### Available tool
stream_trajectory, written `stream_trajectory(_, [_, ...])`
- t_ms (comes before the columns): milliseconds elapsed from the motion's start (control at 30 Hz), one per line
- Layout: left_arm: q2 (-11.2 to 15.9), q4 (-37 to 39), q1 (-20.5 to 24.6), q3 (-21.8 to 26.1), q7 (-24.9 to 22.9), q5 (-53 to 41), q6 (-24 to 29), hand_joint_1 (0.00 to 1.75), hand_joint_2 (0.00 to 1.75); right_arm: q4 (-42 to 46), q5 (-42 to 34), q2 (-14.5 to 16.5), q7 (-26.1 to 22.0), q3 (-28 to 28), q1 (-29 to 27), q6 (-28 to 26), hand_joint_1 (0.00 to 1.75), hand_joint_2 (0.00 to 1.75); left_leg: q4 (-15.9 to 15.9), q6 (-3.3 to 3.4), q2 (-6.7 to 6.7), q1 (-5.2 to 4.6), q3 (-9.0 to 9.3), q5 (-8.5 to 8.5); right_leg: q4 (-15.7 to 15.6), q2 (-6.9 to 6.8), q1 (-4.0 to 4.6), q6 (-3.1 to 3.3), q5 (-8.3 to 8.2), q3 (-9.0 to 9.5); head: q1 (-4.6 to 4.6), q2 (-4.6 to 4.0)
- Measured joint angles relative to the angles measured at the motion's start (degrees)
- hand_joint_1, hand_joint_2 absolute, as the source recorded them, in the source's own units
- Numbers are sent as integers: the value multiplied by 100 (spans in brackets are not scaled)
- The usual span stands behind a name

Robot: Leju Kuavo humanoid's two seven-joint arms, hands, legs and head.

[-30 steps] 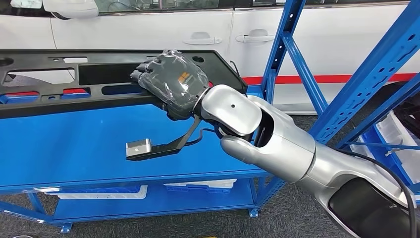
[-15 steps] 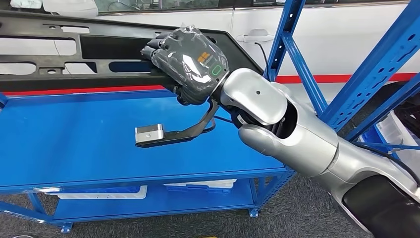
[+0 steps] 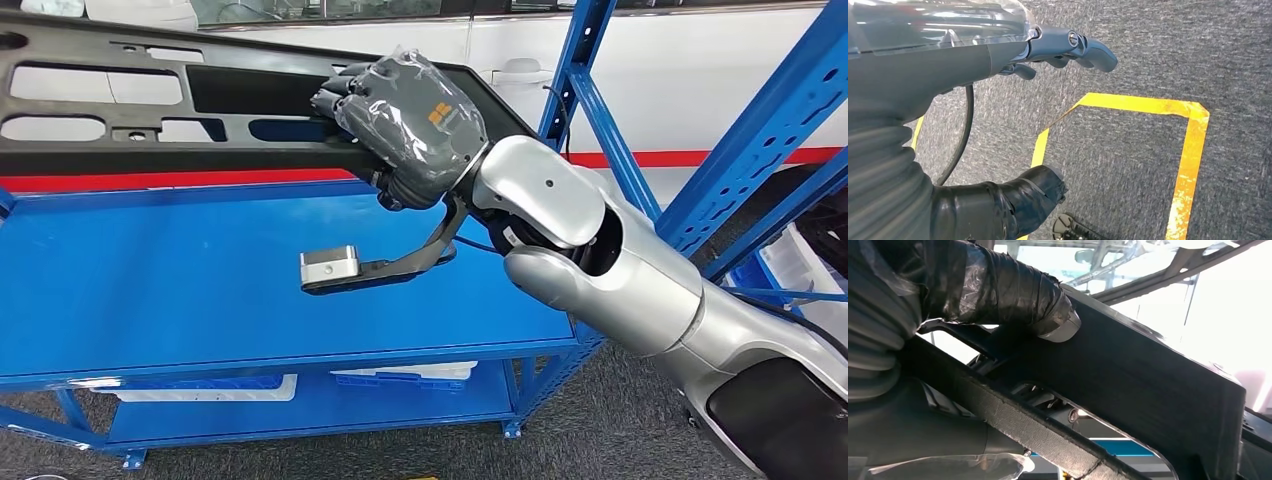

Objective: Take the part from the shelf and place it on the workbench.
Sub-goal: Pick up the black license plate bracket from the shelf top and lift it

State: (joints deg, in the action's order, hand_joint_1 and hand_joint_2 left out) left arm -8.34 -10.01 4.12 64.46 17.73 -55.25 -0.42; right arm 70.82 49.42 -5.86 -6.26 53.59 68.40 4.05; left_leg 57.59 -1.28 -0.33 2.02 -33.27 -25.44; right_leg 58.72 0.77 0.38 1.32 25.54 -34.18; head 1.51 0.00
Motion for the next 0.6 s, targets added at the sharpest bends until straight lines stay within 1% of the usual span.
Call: stream_trajectory(600, [16,0,1,0,6,0,0,0,175,23,-17,-73,0,-28,0,4,175,175,-1,0,0,0,0,0,0,0,0,0,0,0,0,0])
